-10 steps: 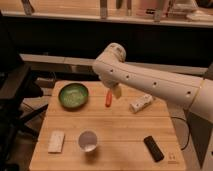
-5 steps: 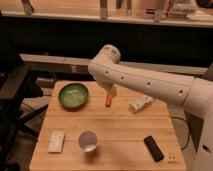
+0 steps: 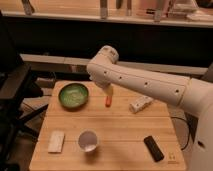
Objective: Pick up the ceramic bowl
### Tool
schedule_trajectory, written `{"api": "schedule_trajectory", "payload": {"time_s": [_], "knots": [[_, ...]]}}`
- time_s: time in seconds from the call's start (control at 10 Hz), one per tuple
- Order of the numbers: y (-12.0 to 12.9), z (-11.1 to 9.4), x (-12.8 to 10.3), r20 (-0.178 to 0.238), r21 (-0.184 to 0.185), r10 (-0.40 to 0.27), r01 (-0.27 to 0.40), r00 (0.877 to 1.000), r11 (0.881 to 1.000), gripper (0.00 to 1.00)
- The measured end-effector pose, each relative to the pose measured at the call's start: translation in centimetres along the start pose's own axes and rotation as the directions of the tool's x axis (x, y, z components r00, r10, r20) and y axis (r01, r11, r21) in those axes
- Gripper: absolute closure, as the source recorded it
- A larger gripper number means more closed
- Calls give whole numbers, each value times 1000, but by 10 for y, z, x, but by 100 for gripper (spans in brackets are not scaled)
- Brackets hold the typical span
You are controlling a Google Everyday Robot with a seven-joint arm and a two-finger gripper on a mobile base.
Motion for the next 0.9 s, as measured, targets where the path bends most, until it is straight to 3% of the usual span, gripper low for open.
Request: {"api": "schedule_trajectory", "payload": {"time_s": [0.9], "knots": [[-17,20,-6,56,29,-71,70,996,997,20]]}}
